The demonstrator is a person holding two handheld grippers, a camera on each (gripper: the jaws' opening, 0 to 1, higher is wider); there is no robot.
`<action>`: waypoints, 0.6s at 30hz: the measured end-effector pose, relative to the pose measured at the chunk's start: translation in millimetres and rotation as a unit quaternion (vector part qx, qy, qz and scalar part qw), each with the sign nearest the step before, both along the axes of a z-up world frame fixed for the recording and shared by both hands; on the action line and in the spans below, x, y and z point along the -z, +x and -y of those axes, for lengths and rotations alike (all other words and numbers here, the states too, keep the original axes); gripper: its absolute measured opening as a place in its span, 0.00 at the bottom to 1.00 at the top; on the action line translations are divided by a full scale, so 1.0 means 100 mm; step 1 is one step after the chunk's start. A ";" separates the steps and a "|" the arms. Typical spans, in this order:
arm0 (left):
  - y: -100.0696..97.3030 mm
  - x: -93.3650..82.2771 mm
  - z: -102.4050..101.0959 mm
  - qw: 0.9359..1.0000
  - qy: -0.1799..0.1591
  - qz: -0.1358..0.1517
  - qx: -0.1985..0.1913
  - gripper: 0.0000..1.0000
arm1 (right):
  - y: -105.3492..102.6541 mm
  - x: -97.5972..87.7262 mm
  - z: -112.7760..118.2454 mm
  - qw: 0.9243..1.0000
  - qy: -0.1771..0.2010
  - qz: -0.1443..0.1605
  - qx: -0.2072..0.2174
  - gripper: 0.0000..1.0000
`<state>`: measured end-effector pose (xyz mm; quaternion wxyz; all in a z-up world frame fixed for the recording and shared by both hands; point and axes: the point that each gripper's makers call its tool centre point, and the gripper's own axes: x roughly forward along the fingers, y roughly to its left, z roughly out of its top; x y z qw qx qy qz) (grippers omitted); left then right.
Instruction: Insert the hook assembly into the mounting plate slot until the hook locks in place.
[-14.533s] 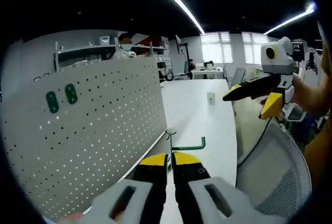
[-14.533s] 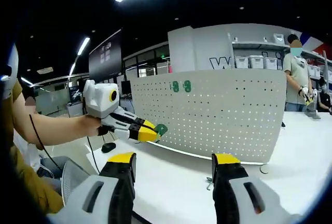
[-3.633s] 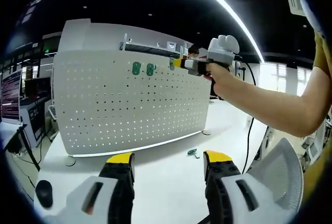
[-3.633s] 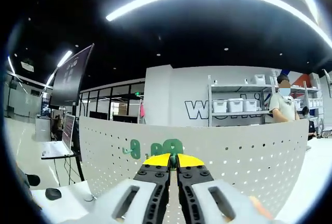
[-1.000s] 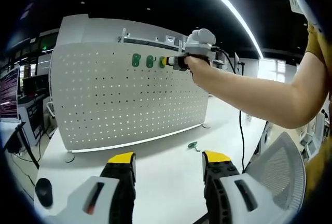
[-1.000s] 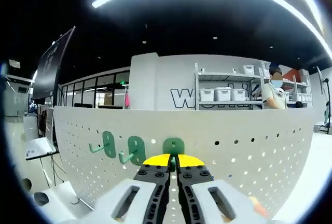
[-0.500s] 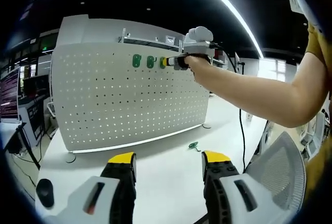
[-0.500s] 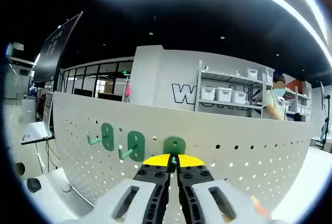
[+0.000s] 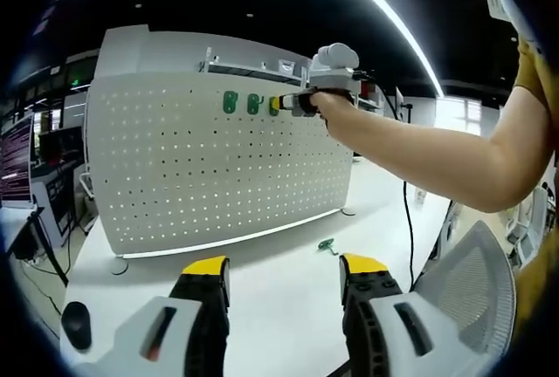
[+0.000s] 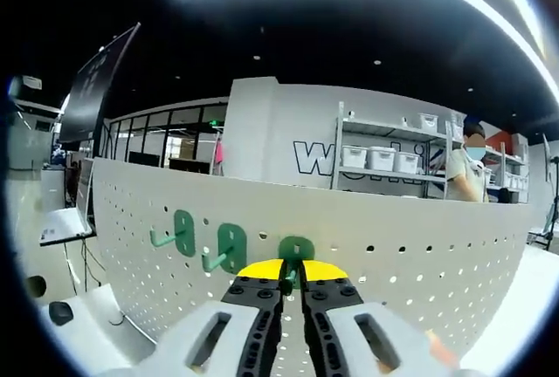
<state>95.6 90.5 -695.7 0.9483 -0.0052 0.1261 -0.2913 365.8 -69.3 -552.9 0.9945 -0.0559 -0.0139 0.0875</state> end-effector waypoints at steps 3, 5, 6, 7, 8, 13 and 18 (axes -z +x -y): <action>0.00 0.00 -0.01 1.000 0.002 0.000 -0.001 0.53 | -0.02 0.01 0.01 1.000 0.000 0.000 0.002 0.05; 0.01 0.00 -0.01 1.000 0.003 0.001 -0.001 0.52 | -0.03 -0.01 0.00 1.000 0.001 0.002 0.002 0.06; 0.01 0.00 -0.01 1.000 0.003 0.001 -0.001 0.52 | -0.04 -0.02 0.00 1.000 0.001 0.004 0.000 0.07; 0.00 0.00 -0.01 1.000 0.006 0.001 0.000 0.52 | -0.04 -0.03 -0.01 1.000 0.001 0.005 0.001 0.07; 0.00 0.00 -0.01 1.000 0.007 0.000 0.000 0.52 | -0.04 -0.04 -0.01 1.000 0.002 0.008 -0.001 0.07; -0.02 0.00 0.00 1.000 0.005 -0.001 0.001 0.52 | -0.06 -0.04 -0.02 1.000 0.005 0.007 -0.002 0.09; -0.03 0.00 -0.01 1.000 0.005 0.000 -0.001 0.52 | -0.09 -0.03 -0.03 1.000 0.005 0.007 -0.005 0.11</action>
